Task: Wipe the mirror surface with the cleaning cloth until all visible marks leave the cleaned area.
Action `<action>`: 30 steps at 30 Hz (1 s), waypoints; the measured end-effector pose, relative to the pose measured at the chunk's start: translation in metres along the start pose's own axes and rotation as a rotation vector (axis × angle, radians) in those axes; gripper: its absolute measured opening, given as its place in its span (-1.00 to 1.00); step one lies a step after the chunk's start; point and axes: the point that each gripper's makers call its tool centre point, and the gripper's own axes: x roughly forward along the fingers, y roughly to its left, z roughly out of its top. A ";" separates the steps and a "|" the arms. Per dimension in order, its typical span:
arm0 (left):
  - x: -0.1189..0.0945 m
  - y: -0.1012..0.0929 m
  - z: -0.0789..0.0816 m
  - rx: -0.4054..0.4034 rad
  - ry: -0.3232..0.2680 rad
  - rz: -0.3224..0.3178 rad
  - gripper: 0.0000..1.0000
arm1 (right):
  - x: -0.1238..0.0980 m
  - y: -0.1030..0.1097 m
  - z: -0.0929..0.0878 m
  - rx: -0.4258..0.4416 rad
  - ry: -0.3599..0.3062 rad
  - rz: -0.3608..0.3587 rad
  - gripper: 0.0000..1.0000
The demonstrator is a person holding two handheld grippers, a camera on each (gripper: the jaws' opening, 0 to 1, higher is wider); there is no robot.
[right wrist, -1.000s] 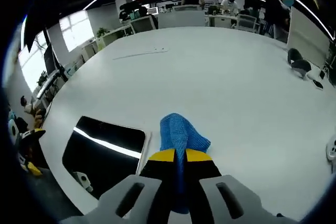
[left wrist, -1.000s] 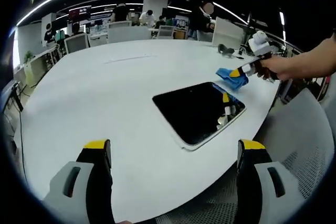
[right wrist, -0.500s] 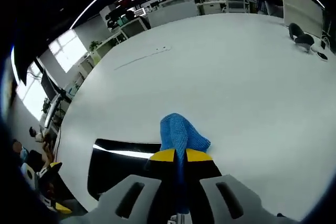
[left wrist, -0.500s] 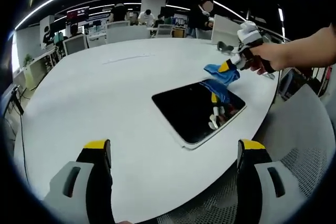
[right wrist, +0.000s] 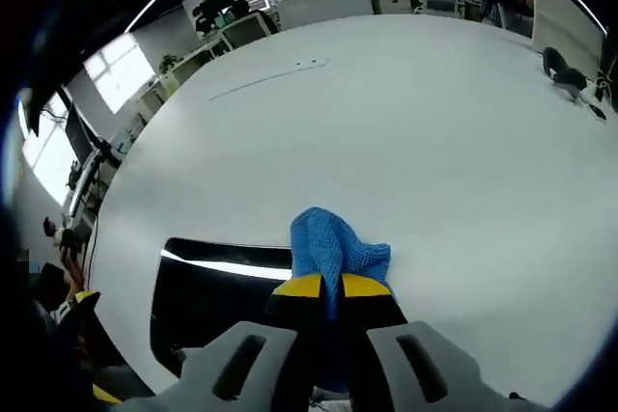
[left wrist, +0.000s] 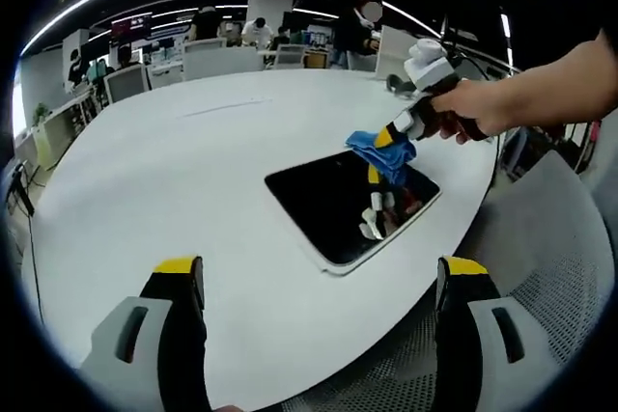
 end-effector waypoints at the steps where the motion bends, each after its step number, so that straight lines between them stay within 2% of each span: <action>1: 0.000 0.001 -0.001 -0.004 0.000 0.002 0.98 | 0.001 0.002 -0.001 0.001 0.004 0.005 -1.00; 12: 0.000 0.000 -0.002 -0.006 0.010 -0.004 0.98 | 0.009 0.043 -0.004 -0.003 0.026 0.040 -1.00; 22: 0.000 -0.001 0.000 -0.021 -0.005 -0.006 0.98 | 0.024 0.109 -0.009 -0.074 0.079 0.101 -1.00; 30: 0.000 -0.005 0.001 -0.031 -0.005 -0.024 0.98 | 0.035 0.138 -0.008 -0.070 0.102 0.108 -1.00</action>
